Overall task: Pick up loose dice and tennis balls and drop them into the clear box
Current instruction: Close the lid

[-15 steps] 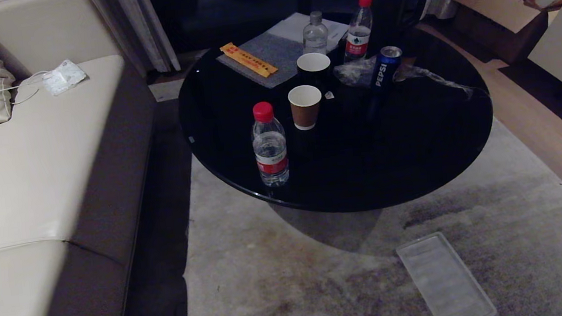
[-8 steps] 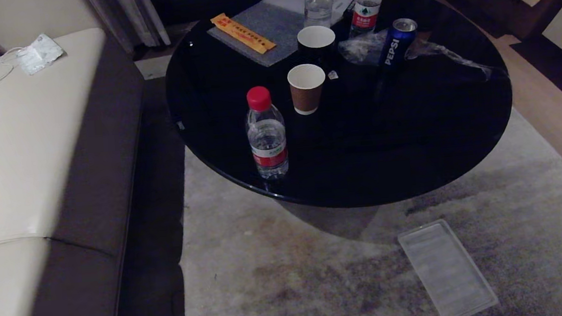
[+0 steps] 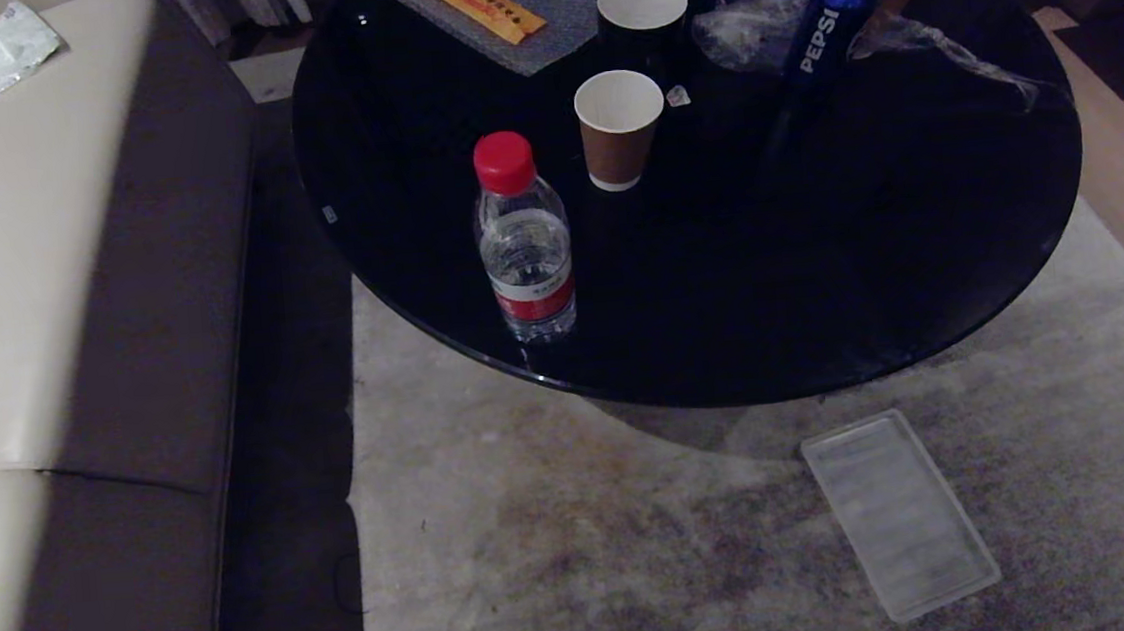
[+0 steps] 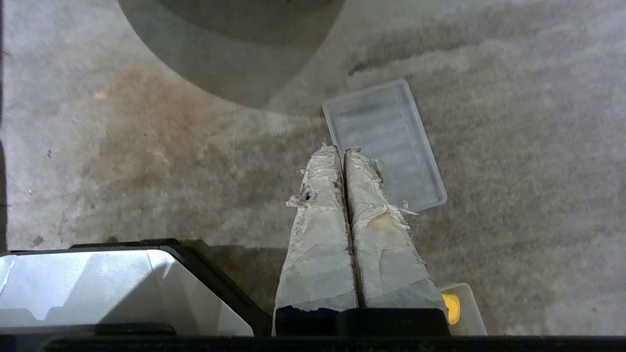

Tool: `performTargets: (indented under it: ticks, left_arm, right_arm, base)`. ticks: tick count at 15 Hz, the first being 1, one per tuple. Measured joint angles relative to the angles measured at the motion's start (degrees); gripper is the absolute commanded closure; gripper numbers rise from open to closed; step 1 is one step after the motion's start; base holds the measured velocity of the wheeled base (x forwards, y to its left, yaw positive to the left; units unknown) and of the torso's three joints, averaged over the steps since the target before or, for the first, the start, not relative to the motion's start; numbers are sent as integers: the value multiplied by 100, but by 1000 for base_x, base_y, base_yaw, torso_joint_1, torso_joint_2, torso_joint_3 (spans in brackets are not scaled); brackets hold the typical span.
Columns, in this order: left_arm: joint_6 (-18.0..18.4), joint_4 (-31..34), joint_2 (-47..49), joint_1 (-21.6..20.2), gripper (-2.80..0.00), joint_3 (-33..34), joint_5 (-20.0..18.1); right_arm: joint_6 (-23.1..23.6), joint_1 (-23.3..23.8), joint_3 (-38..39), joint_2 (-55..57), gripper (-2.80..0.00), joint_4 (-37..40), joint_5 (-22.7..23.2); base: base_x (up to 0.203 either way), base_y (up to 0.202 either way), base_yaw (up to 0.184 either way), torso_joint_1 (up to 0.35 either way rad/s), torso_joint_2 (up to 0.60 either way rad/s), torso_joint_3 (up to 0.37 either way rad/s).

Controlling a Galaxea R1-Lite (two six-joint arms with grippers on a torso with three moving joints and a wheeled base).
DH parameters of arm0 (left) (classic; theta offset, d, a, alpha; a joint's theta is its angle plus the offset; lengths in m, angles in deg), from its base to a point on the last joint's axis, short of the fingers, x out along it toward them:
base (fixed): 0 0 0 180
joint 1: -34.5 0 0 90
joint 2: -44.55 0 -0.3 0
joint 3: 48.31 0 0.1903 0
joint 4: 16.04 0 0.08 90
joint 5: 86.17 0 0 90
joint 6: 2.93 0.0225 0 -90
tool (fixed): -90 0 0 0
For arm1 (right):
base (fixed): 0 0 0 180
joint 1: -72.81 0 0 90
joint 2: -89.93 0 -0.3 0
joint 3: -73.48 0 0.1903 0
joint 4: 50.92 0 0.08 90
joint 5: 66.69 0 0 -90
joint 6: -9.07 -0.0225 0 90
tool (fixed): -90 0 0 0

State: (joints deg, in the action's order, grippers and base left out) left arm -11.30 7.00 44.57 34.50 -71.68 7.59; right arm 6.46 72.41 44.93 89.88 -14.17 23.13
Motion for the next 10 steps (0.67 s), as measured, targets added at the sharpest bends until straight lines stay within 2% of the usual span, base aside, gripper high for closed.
performTargets:
  ticks: [10]
  left_arm:
    - [-2,0,0,0,0,0,-2]
  right_arm:
    - [-2,2,0,5,0,0,0]
  base:
    - [0,0,0,1,4,-198]
